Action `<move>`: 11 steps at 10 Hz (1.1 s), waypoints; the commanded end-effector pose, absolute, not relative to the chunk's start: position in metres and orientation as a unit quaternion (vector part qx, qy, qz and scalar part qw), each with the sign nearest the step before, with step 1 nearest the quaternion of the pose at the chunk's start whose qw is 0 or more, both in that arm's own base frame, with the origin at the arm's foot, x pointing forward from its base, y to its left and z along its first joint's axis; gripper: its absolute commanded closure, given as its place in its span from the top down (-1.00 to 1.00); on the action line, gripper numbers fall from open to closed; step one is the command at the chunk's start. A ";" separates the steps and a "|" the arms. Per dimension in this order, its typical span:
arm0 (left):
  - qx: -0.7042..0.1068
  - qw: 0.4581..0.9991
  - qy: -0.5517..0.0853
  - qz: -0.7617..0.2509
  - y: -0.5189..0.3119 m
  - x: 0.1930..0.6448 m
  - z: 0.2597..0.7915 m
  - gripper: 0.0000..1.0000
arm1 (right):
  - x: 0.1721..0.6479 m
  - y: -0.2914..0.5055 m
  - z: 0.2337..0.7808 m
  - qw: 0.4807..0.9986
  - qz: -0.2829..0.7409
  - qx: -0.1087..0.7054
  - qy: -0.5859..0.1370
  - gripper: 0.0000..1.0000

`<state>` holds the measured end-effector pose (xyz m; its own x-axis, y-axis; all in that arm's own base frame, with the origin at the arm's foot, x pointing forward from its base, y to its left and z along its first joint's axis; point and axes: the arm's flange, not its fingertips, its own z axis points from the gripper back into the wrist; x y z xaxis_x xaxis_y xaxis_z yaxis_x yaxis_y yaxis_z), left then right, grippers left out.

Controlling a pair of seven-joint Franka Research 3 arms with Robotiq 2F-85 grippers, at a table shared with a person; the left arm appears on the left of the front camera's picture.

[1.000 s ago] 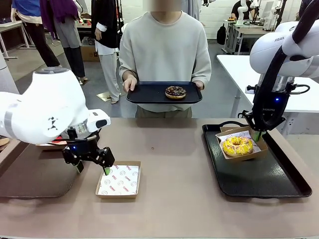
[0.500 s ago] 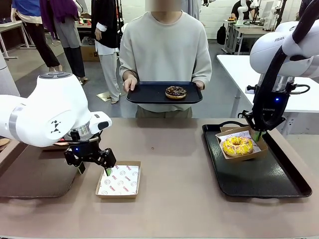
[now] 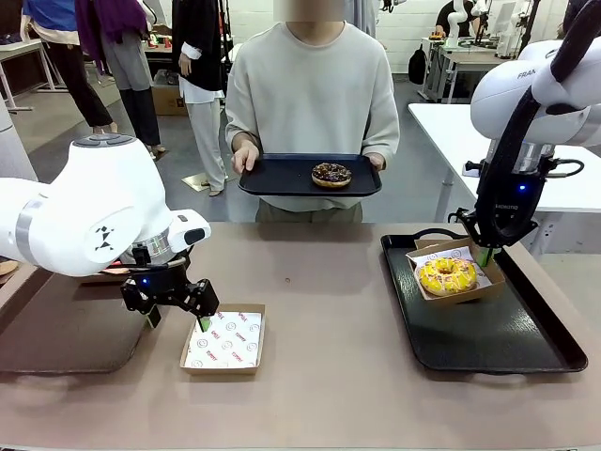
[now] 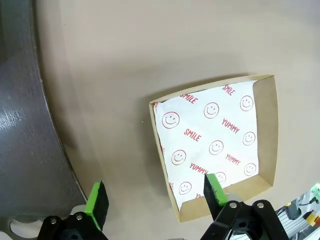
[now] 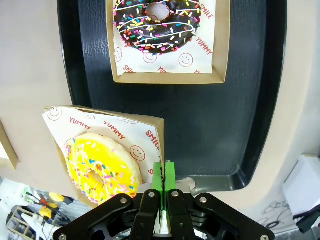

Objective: Individually package the donuts and arrange them on the tray.
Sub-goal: Place the picked Paper togo box on the Handle tray while simultaneously picking up another Paper togo box from the table with the other hand.

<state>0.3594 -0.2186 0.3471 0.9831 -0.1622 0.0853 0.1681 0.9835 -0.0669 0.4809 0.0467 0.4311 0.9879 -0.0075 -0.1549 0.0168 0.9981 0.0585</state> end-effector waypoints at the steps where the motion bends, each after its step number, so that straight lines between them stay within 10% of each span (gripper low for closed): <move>1: -0.034 0.995 -0.038 -0.088 -0.216 0.357 0.350 1.00 | 0.480 0.047 0.435 0.996 -0.006 0.030 0.080 -0.97; 11: -0.016 1.000 0.011 -0.023 -0.247 0.373 0.344 1.00 | 0.457 0.021 0.381 0.997 -0.028 0.061 0.050 -0.97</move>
